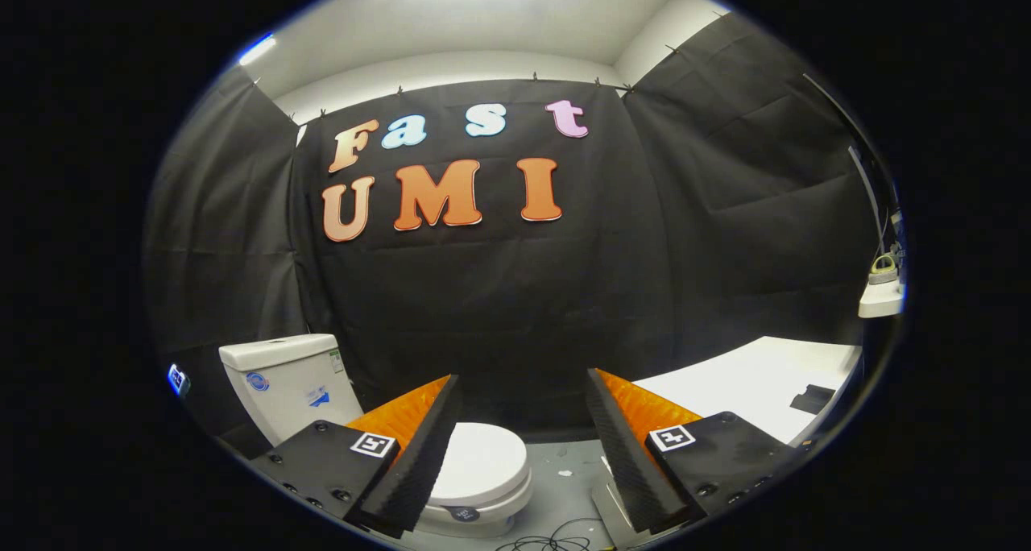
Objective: Open the toilet lid.
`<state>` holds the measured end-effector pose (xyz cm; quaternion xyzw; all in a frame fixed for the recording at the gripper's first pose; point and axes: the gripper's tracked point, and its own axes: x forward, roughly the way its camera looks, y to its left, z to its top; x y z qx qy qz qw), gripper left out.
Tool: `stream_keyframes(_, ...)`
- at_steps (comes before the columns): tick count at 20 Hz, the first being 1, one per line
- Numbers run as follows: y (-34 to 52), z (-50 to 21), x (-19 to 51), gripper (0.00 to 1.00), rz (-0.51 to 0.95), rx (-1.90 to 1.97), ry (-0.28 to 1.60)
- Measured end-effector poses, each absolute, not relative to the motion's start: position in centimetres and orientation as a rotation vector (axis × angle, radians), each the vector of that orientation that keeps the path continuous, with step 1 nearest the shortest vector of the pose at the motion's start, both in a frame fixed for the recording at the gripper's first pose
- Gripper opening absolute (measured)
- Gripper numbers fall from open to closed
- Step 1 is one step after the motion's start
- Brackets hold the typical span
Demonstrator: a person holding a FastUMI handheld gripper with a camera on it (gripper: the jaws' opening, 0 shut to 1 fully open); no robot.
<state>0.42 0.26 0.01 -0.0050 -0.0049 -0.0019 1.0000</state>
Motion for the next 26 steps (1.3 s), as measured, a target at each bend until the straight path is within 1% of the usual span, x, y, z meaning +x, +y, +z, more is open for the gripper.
stream_keyframes(5, 0.1, 1.0, 0.9, 0.98, -0.020, 0.001, -0.042)
stream_keyframes(10, 2.1, 0.1, 3.2, 0.98, 0.014, 0.067, -0.027)
stream_keyframes(17, 5.7, -3.4, 6.6, 0.98, 0.091, 0.177, 0.070)
stream_keyframes(20, 6.4, -6.4, 7.3, 0.98, 0.118, 0.258, 0.178)
stream_keyframes(23, 6.8, -9.2, 7.7, 0.98, 0.114, 0.301, 0.268)
stream_keyframes(26, 7.0, -11.4, 7.7, 0.98, 0.088, 0.306, 0.263)
